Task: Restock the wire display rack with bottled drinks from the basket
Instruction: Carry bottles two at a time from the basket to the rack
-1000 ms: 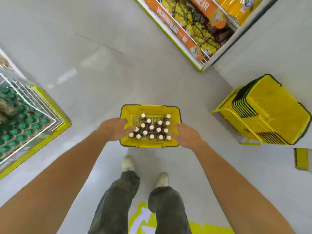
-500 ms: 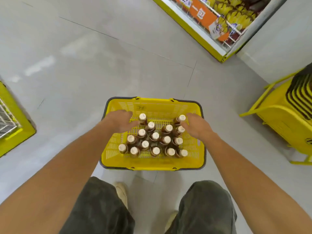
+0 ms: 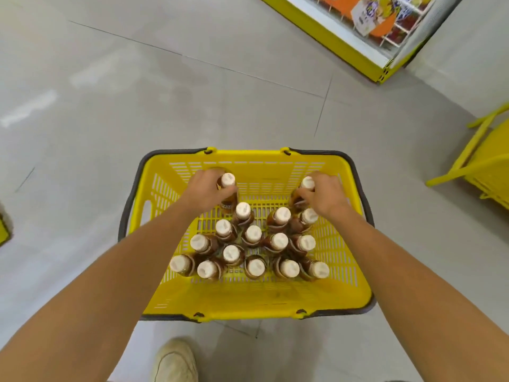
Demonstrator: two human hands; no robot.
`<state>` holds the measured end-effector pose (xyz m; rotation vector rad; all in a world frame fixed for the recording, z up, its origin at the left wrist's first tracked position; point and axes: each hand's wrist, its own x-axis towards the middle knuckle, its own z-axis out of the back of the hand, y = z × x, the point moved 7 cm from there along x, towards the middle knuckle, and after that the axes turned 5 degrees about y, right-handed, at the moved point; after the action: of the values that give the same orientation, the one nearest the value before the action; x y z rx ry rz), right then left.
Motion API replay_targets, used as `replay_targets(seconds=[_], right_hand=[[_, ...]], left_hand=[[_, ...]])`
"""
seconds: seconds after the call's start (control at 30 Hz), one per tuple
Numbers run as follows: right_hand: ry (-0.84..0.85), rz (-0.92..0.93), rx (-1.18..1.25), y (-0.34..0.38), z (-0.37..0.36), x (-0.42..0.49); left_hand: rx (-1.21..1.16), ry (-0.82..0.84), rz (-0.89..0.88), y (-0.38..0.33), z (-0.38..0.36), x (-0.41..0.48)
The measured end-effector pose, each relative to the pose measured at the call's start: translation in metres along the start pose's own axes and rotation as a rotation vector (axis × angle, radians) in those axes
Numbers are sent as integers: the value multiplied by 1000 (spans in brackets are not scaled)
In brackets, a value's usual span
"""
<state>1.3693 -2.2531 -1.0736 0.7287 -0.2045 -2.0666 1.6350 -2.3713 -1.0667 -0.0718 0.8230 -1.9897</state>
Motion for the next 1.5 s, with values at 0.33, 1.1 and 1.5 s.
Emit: replay_targets(seconds=[0.33,1.1,1.5], right_hand=[[-79,45,207,36,66,-49],[-58,830,119,608,641,-480],[8,1162,54,857,492,-685]], left_hand=[[-186,-50,19,-30,65,-36],[-439,-626,25,-387,756,-429],[-360,-874,245,-228,881,-712]])
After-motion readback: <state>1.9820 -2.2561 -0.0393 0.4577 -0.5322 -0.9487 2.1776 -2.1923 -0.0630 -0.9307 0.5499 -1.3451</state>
